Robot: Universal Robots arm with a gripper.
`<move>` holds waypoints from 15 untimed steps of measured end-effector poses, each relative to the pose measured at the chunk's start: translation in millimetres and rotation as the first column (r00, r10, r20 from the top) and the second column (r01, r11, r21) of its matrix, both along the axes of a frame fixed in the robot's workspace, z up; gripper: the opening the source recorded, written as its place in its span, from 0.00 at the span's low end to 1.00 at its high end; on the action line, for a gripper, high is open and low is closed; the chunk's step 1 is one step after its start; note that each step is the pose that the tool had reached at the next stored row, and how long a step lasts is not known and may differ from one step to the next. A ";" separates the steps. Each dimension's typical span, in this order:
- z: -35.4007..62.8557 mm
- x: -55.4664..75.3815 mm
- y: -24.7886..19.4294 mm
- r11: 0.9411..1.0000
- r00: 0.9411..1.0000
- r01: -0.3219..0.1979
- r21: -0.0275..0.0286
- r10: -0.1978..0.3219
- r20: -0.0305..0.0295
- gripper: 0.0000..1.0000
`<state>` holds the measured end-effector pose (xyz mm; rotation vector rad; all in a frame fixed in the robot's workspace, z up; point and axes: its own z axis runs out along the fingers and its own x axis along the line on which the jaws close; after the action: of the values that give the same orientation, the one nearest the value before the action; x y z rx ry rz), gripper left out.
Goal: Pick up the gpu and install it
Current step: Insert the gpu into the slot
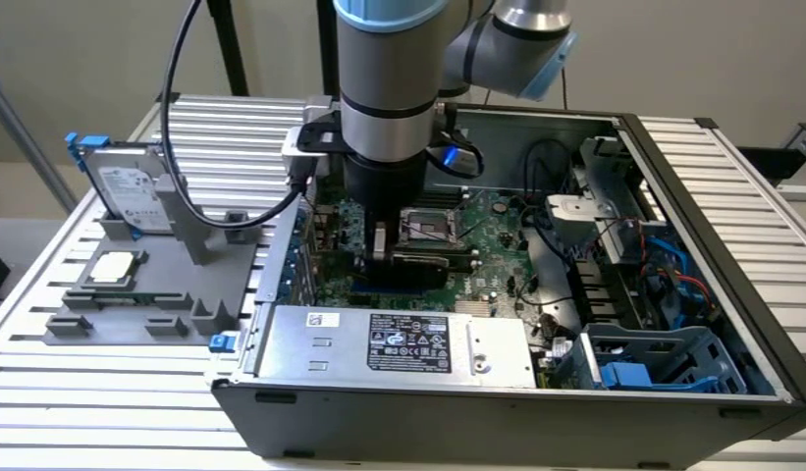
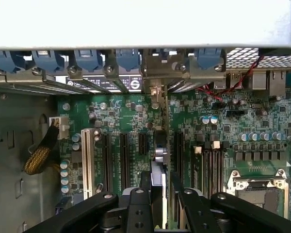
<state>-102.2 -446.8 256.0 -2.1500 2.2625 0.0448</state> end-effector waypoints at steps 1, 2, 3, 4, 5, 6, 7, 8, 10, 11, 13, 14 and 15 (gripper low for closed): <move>-0.4 -0.1 0.0 1.000 1.000 0.000 -0.001 0.000 0.000 0.00; -0.7 -0.1 0.0 1.000 1.000 0.000 -0.001 0.000 0.000 0.00; -1.0 -0.1 0.0 1.000 1.000 0.000 -0.002 0.000 0.000 0.00; -1.4 -0.1 0.1 1.000 1.000 0.000 -0.002 0.000 0.000 0.00; -1.7 -0.1 0.2 1.000 1.000 0.000 -0.002 0.000 0.000 0.00; -2.1 -0.1 0.3 1.000 1.000 0.000 -0.002 0.000 0.000 0.00; -2.4 -0.2 0.5 1.000 1.000 0.000 -0.002 0.000 0.000 0.00; -2.7 -0.2 0.6 1.000 1.000 0.000 -0.002 0.000 0.000 0.00; -3.3 -0.2 0.8 1.000 1.000 0.000 -0.002 0.000 0.000 0.00; -3.6 -0.2 1.0 1.000 1.000 0.000 -0.003 0.000 0.000 0.00; -4.0 -0.2 1.3 1.000 1.000 0.000 -0.003 0.000 0.000 0.00; -4.4 -0.4 1.5 1.000 1.000 0.000 -0.003 0.000 0.000 0.00; -4.7 -0.4 1.7 1.000 1.000 0.000 -0.003 0.000 0.000 0.00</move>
<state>-102.6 -445.1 251.3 -2.1517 2.2644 0.0412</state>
